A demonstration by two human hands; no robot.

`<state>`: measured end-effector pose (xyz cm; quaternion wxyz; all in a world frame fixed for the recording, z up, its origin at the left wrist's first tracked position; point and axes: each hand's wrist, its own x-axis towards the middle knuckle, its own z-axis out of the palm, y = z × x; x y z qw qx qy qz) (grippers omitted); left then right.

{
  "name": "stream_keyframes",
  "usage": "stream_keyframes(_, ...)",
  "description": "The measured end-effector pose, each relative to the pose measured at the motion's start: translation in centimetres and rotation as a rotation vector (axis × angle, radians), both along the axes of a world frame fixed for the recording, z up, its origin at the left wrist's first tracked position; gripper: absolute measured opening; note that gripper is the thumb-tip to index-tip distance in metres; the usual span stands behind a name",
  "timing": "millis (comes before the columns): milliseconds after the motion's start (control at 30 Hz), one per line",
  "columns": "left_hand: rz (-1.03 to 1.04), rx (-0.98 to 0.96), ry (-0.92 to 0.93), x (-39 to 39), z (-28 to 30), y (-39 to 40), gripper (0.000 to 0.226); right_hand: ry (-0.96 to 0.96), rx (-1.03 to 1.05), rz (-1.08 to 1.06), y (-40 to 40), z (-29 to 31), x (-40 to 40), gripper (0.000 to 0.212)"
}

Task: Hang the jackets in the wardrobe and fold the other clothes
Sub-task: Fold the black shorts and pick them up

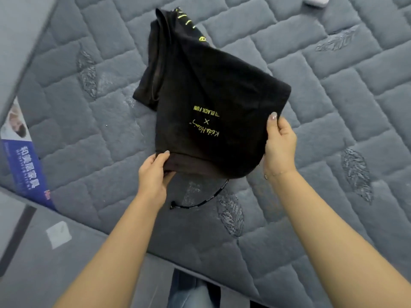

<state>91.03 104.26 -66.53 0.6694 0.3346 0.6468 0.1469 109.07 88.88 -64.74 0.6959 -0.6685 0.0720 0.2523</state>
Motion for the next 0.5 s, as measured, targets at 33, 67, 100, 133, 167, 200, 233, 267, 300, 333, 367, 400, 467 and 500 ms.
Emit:
stream_keyframes(33, -0.001, 0.0, -0.011, -0.1, 0.9, -1.5, 0.004, 0.068, 0.014, -0.055, -2.0, 0.4, 1.0, 0.037)
stream_keyframes(67, 0.001, -0.007, -0.022, -0.1, 1.7, -3.3, 0.005, 0.12, 0.039, -0.113, -4.0, 0.8, 2.0, 0.032)
stream_keyframes(100, 0.011, -0.025, -0.029, -0.1, 2.3, -5.5, 0.006, 0.156, 0.077, -0.165, -6.0, 1.1, 2.9, 0.027)
stream_keyframes(133, 0.028, -0.058, -0.034, 0.0, 2.7, -8.0, 0.007, 0.168, 0.109, -0.212, -8.0, 1.4, 3.9, 0.023)
stream_keyframes(167, 0.049, -0.107, -0.038, 0.0, 3.0, -10.9, 0.007, 0.172, 0.128, -0.248, -10.0, 1.7, 4.9, 0.021)
stream_keyframes(200, 0.067, -0.165, -0.043, 0.1, 3.0, -14.2, 0.008, 0.179, 0.131, -0.275, -12.1, 1.8, 6.0, 0.02)
stream_keyframes(233, 0.075, -0.228, -0.053, 0.3, 3.0, -17.6, 0.009, 0.193, 0.115, -0.286, -14.3, 1.8, 7.0, 0.02)
stream_keyframes(267, 0.069, -0.291, -0.069, 0.8, 2.9, -21.1, 0.01, 0.207, 0.085, -0.284, -16.6, 1.7, 8.1, 0.021)
stream_keyframes(300, 0.046, -0.345, -0.08, 1.3, 2.7, -24.3, 0.012, 0.223, 0.044, -0.264, -18.8, 1.6, 9.1, 0.022)
stream_keyframes(333, 0.019, -0.383, -0.078, 2.0, 2.4, -27.1, 0.015, 0.243, -0.006, -0.235, -20.8, 1.3, 10.1, 0.02)
stream_keyframes(367, 0.011, -0.401, -0.066, 2.7, 2.0, -29.3, 0.017, 0.26, -0.054, -0.197, -22.7, 0.8, 10.9, 0.014)
stream_keyframes(400, 0.026, -0.409, -0.048, 3.4, 1.6, -30.9, 0.018, 0.273, -0.093, -0.149, -24.5, 0.3, 11.4, 0.014)
stream_keyframes(467, 0.085, -0.429, -0.018, 4.0, 0.6, -32.4, 0.018, 0.316, -0.206, -0.086, -27.4, -0.7, 11.3, 0.037)
stream_keyframes(500, 0.091, -0.446, -0.006, 3.8, 0.3, -32.6, 0.019, 0.343, -0.259, -0.063, -28.5, -1.1, 10.4, 0.041)
